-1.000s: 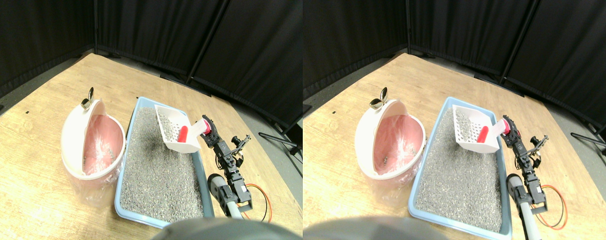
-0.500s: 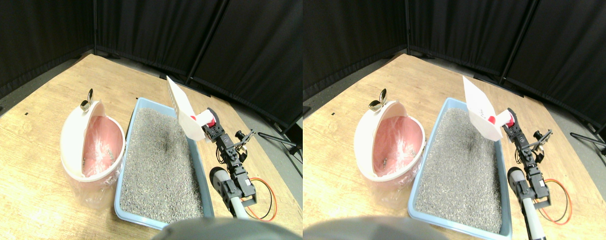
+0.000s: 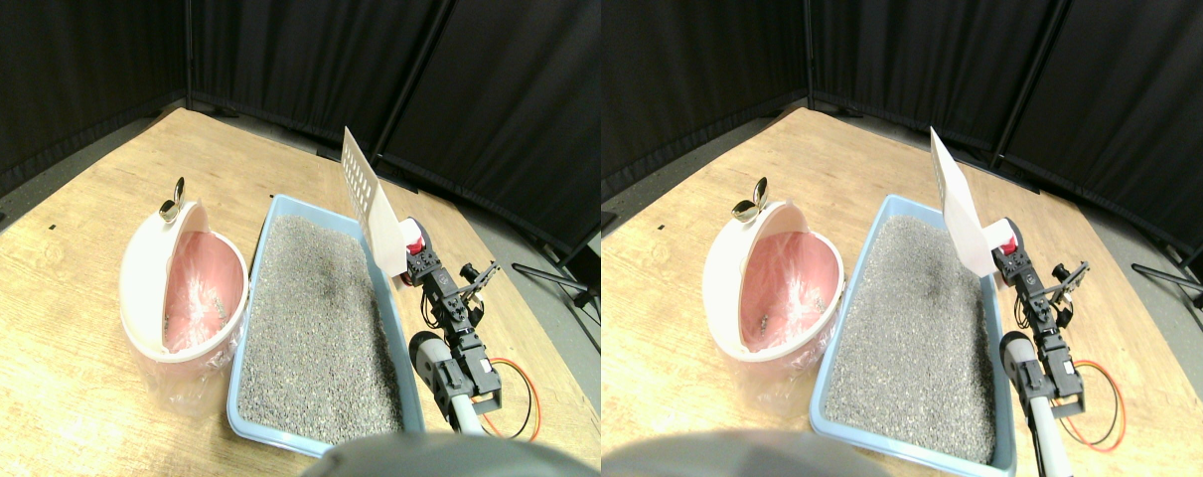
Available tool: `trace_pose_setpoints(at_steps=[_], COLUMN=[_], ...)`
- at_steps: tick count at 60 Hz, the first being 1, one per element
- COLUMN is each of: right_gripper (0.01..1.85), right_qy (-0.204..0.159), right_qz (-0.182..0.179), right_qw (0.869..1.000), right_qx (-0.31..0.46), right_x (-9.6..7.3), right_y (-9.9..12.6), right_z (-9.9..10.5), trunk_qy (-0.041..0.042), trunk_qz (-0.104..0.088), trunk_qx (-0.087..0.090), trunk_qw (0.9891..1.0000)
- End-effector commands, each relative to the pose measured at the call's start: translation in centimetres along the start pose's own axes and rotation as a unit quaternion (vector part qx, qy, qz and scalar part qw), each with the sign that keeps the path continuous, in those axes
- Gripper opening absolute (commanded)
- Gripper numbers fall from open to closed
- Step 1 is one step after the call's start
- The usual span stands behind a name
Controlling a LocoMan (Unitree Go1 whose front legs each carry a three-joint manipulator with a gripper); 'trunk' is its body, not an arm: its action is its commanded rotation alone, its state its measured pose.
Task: Scoop (unimanual)
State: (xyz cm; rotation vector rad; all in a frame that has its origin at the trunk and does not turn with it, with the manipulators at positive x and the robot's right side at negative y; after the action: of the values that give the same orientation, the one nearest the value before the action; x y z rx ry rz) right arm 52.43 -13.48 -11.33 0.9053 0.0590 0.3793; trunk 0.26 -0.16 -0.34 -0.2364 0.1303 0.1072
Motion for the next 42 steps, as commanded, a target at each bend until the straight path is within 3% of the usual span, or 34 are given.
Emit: trace_pose_setpoints(at_steps=[1, 15, 20, 25, 41, 42], right_gripper=[0.05, 0.05, 0.05, 0.05, 0.05, 0.05], right_qy=[-0.013, -0.015, -0.014, -0.009, -0.023, -0.024], right_qz=[0.032, 0.037, 0.046, 0.051, 0.036, 0.036], right_qw=[0.999, 0.999, 0.996, 0.987, 0.97, 0.964], right_qx=[0.003, -0.029, -0.072, -0.15, -0.238, -0.264], right_x=[0.1, 0.1, 0.2, 0.1, 0.4, 0.4], right_y=[1.1, 1.1, 1.3, 1.7, 3.4, 3.6], right_z=[0.4, 0.4, 0.5, 0.7, 1.4, 1.5], trunk_qy=[-0.0088, -0.0084, -0.0095, -0.0095, -0.012, -0.0123], trunk_qz=[0.002, 0.006, 0.009, 0.009, 0.015, 0.016], trunk_qx=[-0.005, -0.006, -0.007, -0.007, -0.011, -0.011], trunk_qw=[0.9999, 0.9999, 0.9999, 0.9999, 0.9998, 0.9997])
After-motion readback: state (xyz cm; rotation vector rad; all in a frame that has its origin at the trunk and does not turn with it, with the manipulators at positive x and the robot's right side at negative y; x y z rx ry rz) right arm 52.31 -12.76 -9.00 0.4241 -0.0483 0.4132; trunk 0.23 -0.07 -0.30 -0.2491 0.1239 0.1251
